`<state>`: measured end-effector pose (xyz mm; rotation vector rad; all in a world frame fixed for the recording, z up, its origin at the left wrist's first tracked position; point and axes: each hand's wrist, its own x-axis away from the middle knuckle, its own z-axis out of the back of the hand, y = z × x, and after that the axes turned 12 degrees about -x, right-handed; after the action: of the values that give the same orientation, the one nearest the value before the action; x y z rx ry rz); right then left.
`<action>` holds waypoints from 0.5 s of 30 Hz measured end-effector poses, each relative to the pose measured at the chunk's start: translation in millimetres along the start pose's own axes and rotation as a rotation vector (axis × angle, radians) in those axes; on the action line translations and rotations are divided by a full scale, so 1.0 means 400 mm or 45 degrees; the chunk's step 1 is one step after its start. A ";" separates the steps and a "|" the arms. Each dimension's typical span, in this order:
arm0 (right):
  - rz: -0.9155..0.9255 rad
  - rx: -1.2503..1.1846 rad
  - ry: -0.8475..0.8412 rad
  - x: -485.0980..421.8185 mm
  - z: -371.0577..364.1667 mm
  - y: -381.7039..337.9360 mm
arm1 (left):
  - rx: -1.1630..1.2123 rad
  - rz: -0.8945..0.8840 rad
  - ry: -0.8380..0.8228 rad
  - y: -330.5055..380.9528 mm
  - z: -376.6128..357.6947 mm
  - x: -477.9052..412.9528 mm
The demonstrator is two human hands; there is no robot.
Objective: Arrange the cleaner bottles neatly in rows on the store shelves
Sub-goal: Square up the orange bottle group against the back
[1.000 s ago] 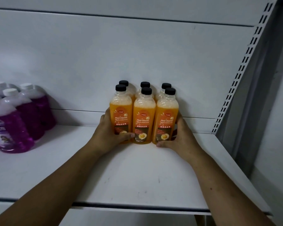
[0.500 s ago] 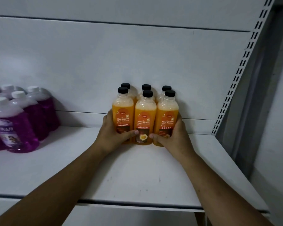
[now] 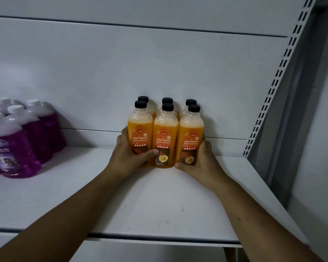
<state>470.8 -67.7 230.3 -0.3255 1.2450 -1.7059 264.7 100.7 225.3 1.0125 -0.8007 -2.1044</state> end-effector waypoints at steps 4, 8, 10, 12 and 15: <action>-0.030 -0.067 -0.043 -0.006 0.012 0.007 | -0.003 0.009 -0.016 0.000 0.002 0.001; -0.025 -0.073 0.009 -0.006 0.005 0.003 | -0.009 -0.018 -0.025 0.000 0.005 0.005; -0.020 -0.072 0.014 -0.002 0.006 0.003 | -0.013 -0.027 -0.026 0.000 0.009 0.005; -0.018 -0.088 0.037 0.001 0.004 0.001 | -0.007 -0.038 -0.039 0.008 0.014 0.007; 0.012 -0.153 0.156 0.007 -0.010 -0.027 | 0.065 -0.039 0.005 0.029 0.024 0.008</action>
<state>461.1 -67.5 236.8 -0.2895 1.4401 -1.6668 258.4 93.7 237.5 1.0619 -0.8460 -2.1171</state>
